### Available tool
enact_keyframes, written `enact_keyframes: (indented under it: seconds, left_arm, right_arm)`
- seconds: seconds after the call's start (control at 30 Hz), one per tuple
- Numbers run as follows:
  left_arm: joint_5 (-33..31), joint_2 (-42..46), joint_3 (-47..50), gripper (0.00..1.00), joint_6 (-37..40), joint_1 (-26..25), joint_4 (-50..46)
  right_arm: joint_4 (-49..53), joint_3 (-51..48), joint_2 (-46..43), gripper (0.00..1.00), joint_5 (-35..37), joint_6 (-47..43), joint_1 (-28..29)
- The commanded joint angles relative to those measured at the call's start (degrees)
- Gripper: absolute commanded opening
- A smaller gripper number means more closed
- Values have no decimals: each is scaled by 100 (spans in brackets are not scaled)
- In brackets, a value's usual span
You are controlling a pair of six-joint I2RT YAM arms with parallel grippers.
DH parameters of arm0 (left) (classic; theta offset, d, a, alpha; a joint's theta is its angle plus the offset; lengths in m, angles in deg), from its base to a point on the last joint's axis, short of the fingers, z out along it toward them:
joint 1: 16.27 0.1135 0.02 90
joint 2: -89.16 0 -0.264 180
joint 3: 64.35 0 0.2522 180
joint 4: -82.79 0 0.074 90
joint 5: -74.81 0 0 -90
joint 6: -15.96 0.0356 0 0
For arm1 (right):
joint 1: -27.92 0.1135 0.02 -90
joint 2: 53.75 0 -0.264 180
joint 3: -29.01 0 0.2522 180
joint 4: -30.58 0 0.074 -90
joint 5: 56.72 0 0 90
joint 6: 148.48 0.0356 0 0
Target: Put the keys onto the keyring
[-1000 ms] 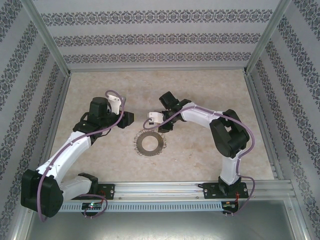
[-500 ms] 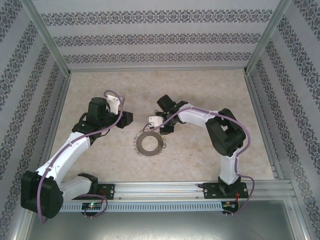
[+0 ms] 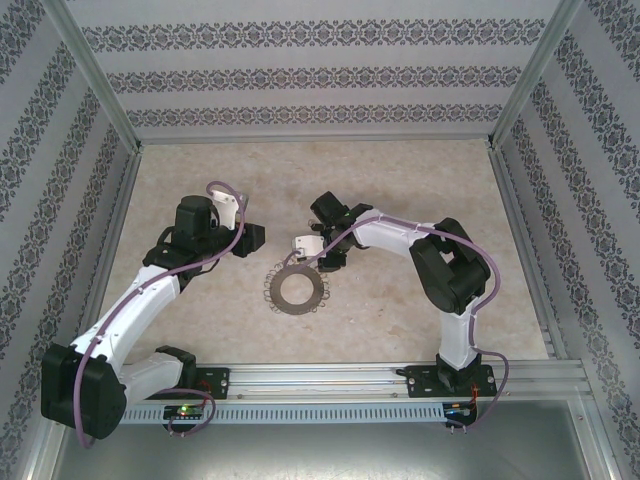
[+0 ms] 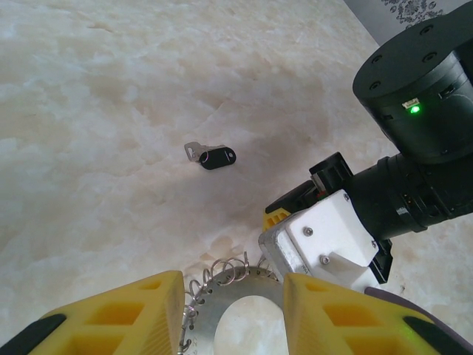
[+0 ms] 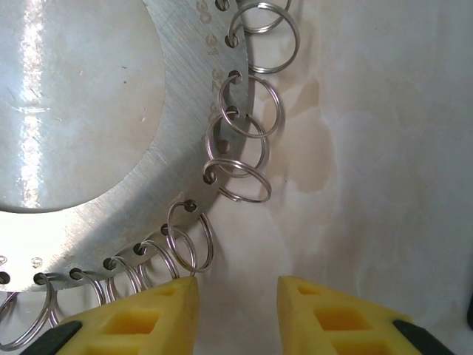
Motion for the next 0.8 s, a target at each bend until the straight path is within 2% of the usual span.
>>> enact_keyframes:
  seconds: [0.0,0.77]
  left_arm:
    - [90,118,43,40,74,66,75]
    - [-11,298,49,40,81,70,-116]
  right_arm:
    - [145,-95,-128,33,30,-48,91]
    - [234,-168,-334,32,-438,191,381]
